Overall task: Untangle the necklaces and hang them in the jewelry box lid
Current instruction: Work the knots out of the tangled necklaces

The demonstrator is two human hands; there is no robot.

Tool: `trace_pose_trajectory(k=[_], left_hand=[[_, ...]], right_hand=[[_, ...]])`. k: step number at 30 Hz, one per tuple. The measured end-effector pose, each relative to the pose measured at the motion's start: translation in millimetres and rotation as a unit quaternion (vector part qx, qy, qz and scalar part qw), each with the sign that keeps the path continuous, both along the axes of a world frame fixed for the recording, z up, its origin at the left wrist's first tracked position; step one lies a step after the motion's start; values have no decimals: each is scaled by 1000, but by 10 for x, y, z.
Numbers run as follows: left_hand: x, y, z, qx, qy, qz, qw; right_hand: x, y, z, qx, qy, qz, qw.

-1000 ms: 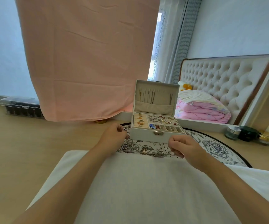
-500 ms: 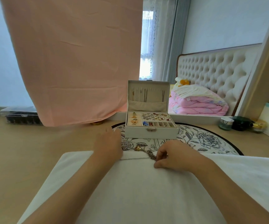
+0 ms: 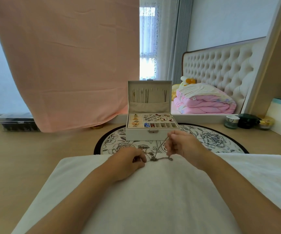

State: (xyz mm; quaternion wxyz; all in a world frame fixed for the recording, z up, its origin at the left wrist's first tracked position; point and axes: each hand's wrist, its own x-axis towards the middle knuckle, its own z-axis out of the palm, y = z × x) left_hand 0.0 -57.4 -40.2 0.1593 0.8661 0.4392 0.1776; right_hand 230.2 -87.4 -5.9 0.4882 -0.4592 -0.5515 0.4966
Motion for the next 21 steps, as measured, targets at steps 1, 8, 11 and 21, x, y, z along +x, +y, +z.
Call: trace_pose_trajectory(k=[1, 8, 11, 21], left_hand=[[11, -1, -3, 1, 3, 2, 1000], [-64, -15, 45, -91, -155, 87, 980], [-122, -49, 118, -101, -144, 82, 981], [-86, -140, 184, -3, 34, 15, 999]], right_hand=[[7, 1, 19, -14, 49, -6, 999], [181, 22, 10, 18, -86, -97, 991], [260, 29, -18, 25, -191, -106, 976], [40, -55, -48, 97, -560, -14, 822]])
